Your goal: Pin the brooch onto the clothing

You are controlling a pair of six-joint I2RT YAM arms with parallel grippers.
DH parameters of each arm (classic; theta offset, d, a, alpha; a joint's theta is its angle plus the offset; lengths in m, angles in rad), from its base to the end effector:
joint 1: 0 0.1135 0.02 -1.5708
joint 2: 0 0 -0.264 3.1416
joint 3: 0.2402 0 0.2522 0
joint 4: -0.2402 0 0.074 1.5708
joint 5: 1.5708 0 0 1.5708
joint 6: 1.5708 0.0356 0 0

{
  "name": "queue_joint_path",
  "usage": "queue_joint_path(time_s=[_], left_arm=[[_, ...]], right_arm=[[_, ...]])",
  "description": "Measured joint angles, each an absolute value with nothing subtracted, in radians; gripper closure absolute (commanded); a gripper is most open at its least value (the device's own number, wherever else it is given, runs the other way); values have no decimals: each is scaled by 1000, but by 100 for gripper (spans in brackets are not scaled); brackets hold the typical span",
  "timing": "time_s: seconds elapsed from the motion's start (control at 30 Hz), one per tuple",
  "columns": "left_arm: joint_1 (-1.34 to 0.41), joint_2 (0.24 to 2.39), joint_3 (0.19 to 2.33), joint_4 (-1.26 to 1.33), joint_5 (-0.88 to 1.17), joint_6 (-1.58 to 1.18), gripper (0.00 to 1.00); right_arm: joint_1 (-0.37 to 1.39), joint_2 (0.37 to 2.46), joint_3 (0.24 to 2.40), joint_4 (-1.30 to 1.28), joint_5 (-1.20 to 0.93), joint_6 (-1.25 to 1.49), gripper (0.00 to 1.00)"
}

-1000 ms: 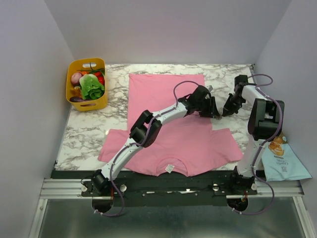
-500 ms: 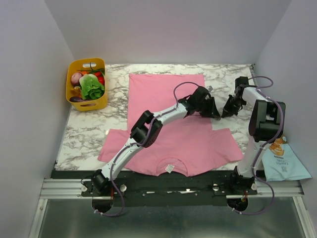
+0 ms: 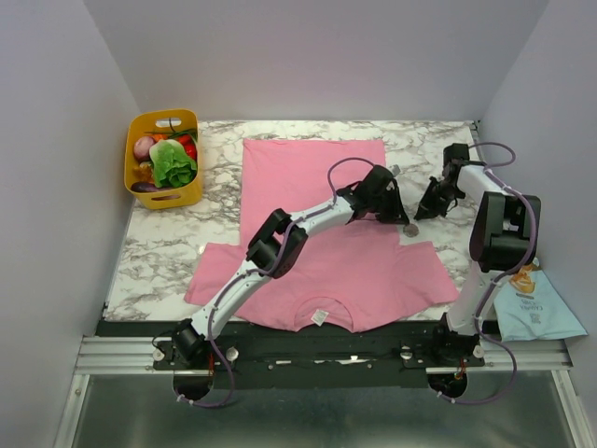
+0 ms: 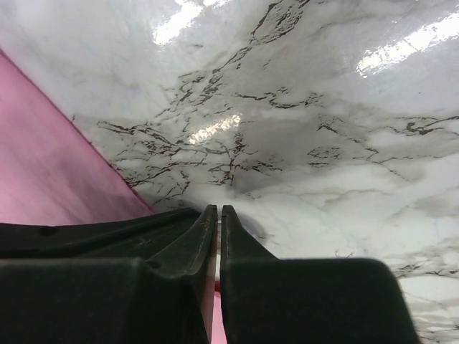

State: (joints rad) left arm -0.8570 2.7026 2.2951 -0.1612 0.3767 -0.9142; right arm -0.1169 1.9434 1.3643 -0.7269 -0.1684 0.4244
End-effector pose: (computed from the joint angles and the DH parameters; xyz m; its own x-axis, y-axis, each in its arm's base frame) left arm 0.3815 -0.4605 0.1260 -0.9327 -0.0482 -0.3574 0.2737 0.5510 -0.7883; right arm 0.3806 -0.0387 0.1702 -0.8441 0.5079 -0.1719 0.4598 0.8506 0.2552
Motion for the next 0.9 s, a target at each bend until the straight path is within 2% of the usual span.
queue_joint_path(time_s=[0.1,0.2,0.23,0.33,0.53,0.63,0.9], left_arm=[[-859,2703,2292,-161,377,-905,74],[-859,2695,2278,-150,379,-895,59],[-859,2687,2266,-146,379,-889,50],[-860,2653,2228,-141,381,-877,41],[-859,2617,2198,-167,378,-841,40],[-859,2614,2197,-175,378,-829,41],[-859,2585,2154,-192,383,-801,44]], right_arm=[[-117,1927,1365,-728,-166,425,86],[-117,1906,1365,-730,-157,424,87],[-117,1899,1365,-731,-151,425,87],[-117,1875,1364,-734,-137,425,87],[-117,1861,1326,-730,-116,424,87],[-117,1861,1298,-733,-103,424,90],[-117,1861,1236,-728,-90,421,90]])
